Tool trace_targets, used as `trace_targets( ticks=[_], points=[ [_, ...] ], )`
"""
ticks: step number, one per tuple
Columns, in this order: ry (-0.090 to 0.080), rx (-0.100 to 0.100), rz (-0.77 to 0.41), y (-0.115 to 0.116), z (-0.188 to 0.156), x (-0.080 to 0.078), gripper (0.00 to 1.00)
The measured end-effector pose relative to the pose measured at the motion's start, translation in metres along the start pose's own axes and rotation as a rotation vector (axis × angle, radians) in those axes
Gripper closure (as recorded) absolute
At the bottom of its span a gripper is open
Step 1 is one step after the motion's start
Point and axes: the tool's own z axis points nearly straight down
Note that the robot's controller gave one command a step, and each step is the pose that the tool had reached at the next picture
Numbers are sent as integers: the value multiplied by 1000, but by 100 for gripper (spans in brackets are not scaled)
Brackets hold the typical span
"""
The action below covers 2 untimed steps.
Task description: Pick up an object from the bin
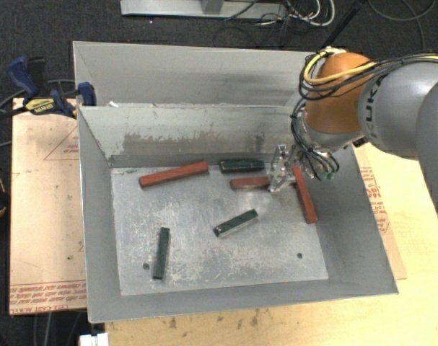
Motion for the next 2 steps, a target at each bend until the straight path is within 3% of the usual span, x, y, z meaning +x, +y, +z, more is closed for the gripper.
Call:
trace_targets(
  ticks=[1,2],
  points=[
    [26,-4,66,-6,-75,7,0],
    [18,-2,83,-9,-101,5,0]
  ],
)
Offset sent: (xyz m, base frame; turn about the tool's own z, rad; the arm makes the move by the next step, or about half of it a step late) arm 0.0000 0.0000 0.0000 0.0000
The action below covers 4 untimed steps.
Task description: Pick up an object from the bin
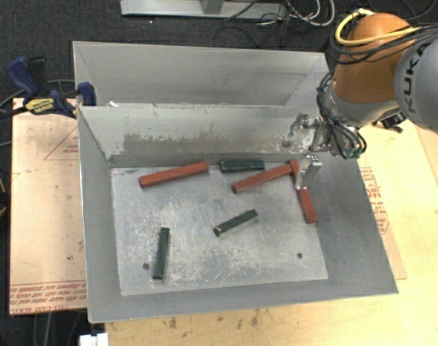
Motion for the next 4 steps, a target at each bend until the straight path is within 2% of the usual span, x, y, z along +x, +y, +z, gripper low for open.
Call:
trace_targets(
  ticks=[1,2,3,4],
  points=[
    [1,1,-79,23,39,4,0],
    [-9,0,-188,46,103,5,100],
    [-9,0,-188,46,103,5,100],
    [-4,0,-185,55,-85,7,100]
  ],
)
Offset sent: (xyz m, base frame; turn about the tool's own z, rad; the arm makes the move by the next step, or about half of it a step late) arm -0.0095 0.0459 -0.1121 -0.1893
